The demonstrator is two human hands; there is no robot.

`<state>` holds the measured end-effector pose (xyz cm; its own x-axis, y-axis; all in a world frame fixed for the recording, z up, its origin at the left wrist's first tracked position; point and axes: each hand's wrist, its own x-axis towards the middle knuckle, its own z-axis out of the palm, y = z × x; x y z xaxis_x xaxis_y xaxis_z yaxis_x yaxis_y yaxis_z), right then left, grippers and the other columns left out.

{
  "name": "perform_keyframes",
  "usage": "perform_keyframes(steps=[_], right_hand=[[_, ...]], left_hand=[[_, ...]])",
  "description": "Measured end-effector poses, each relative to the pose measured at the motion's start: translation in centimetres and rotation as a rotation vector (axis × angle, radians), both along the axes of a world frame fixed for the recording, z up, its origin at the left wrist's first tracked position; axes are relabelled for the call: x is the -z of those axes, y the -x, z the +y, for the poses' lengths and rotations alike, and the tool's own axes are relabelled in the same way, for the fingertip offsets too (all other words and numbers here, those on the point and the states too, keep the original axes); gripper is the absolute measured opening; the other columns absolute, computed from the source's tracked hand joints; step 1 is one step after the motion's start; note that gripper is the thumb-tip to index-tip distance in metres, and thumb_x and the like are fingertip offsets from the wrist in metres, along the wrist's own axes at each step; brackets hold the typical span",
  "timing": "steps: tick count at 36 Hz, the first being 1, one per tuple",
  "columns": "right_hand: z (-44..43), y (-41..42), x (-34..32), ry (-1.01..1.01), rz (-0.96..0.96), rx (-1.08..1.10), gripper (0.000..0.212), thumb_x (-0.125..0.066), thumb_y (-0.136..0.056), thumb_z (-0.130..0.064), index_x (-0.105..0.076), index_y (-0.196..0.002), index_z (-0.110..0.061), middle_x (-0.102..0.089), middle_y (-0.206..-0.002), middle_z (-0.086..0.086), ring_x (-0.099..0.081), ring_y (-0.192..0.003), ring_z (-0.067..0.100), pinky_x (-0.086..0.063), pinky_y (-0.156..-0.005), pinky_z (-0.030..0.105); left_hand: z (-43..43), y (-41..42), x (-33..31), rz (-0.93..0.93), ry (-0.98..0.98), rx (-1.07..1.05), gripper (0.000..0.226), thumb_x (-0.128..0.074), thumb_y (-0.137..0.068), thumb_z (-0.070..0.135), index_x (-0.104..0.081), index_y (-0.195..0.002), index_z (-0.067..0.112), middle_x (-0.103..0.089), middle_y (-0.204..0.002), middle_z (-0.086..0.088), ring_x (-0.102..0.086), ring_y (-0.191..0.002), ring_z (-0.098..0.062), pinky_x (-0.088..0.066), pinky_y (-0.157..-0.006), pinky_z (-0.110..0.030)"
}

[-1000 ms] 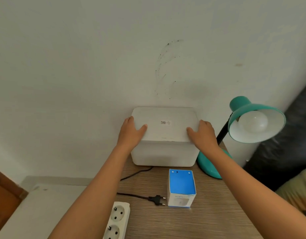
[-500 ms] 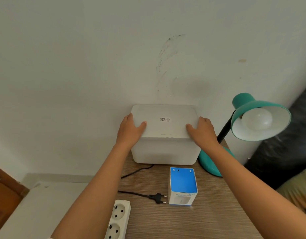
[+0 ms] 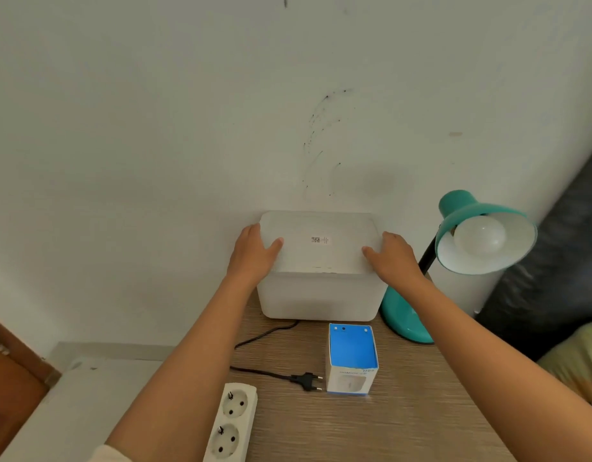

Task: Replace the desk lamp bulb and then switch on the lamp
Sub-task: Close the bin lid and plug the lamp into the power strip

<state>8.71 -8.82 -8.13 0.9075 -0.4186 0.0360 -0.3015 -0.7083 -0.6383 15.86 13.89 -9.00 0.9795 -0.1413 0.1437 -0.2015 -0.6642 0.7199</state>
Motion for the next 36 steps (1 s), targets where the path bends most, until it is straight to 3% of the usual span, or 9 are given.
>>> perform_keyframes(steps=[4, 6, 8, 10, 20, 25, 28, 32, 36], right_hand=[[1.2, 1.5, -1.9, -0.033, -0.058, -0.041, 0.036, -0.050, -0.091, -0.027, -0.053, -0.114, 0.001, -0.055, -0.121, 0.019, -0.052, -0.105, 0.030, -0.035, -0.078, 0.028], [2.3, 2.8, -2.9, -0.041, -0.076, -0.079, 0.042, -0.050, -0.092, -0.026, -0.048, -0.127, -0.001, -0.050, -0.133, 0.019, -0.048, -0.119, 0.029, -0.038, -0.089, 0.030], [3.7, 4.6, -3.6, -0.045, -0.095, -0.110, 0.055, -0.049, -0.094, -0.027, -0.034, -0.140, -0.001, -0.037, -0.147, 0.017, -0.035, -0.135, 0.027, -0.029, -0.107, 0.031], [5.2, 6.6, -3.6, -0.057, -0.133, -0.140, 0.058, -0.049, -0.094, -0.027, -0.029, -0.143, -0.003, -0.032, -0.151, 0.014, -0.030, -0.139, 0.025, -0.023, -0.111, 0.029], [11.6, 15.9, 3.3, -0.174, -0.168, -0.213, 0.046, -0.055, -0.091, -0.020, -0.045, -0.134, -0.009, -0.049, -0.140, 0.005, -0.044, -0.129, 0.020, -0.033, -0.105, 0.028], [13.4, 16.7, 8.2, -0.131, -0.066, -0.284, 0.041, -0.056, -0.090, -0.016, -0.050, -0.130, -0.010, -0.053, -0.133, 0.008, -0.050, -0.121, 0.020, -0.035, -0.096, 0.021], [13.8, 15.8, 10.2, -0.050, -0.005, -0.329, 0.042, -0.053, -0.090, -0.013, -0.047, -0.131, -0.007, -0.052, -0.134, 0.011, -0.048, -0.123, 0.022, -0.034, -0.100, 0.022], [14.1, 13.9, 12.0, 0.126, 0.063, -0.392, 0.043, -0.047, -0.093, -0.015, -0.042, -0.135, -0.006, -0.047, -0.137, 0.010, -0.046, -0.125, 0.023, -0.035, -0.104, 0.030], [14.6, 12.3, 13.4, 0.278, 0.088, -0.391, 0.031, -0.042, -0.094, -0.014, -0.052, -0.121, -0.004, -0.052, -0.124, 0.012, -0.051, -0.112, 0.026, -0.043, -0.092, 0.033]], left_hand=[[0.4, 2.5, -2.5, -0.055, 0.030, 0.011, 0.049, -0.051, -0.094, 0.036, -0.042, -0.136, 0.012, -0.043, -0.138, -0.009, -0.041, -0.127, -0.025, -0.033, -0.096, -0.030], [0.7, 4.3, -3.8, -0.073, 0.031, 0.010, 0.053, -0.049, -0.096, 0.034, -0.034, -0.141, 0.009, -0.037, -0.144, -0.010, -0.036, -0.132, -0.024, -0.029, -0.098, -0.027], [1.2, 6.2, -4.7, -0.093, 0.044, 0.016, 0.053, -0.048, -0.097, 0.033, -0.033, -0.141, 0.008, -0.036, -0.146, -0.011, -0.034, -0.133, -0.023, -0.026, -0.094, -0.023], [1.8, 8.1, -5.0, -0.091, 0.065, 0.018, 0.052, -0.047, -0.097, 0.033, -0.035, -0.140, 0.007, -0.035, -0.146, -0.011, -0.034, -0.133, -0.023, -0.024, -0.090, -0.021], [6.8, 18.1, 2.3, 0.051, 0.041, -0.019, 0.050, -0.049, -0.096, 0.035, -0.039, -0.133, 0.003, -0.037, -0.143, -0.009, -0.036, -0.130, -0.020, -0.024, -0.090, -0.020], [8.7, 21.4, 8.2, 0.166, 0.021, -0.033, 0.049, -0.053, -0.093, 0.034, -0.041, -0.134, 0.008, -0.041, -0.136, -0.007, -0.039, -0.125, -0.017, -0.027, -0.089, -0.019], [9.4, 22.4, 10.8, 0.211, -0.002, -0.028, 0.049, -0.057, -0.089, 0.039, -0.043, -0.130, 0.014, -0.047, -0.128, -0.004, -0.045, -0.122, -0.022, -0.035, -0.088, -0.025], [9.3, 23.2, 12.3, 0.208, -0.030, -0.031, 0.074, -0.057, -0.088, 0.046, -0.022, -0.146, 0.015, -0.039, -0.140, -0.004, -0.040, -0.127, -0.019, -0.036, -0.094, -0.025], [9.3, 23.1, 12.8, 0.147, -0.067, -0.050, 0.075, -0.055, -0.090, 0.045, -0.018, -0.147, 0.014, -0.037, -0.143, -0.005, -0.039, -0.128, -0.019, -0.030, -0.089, -0.020]])
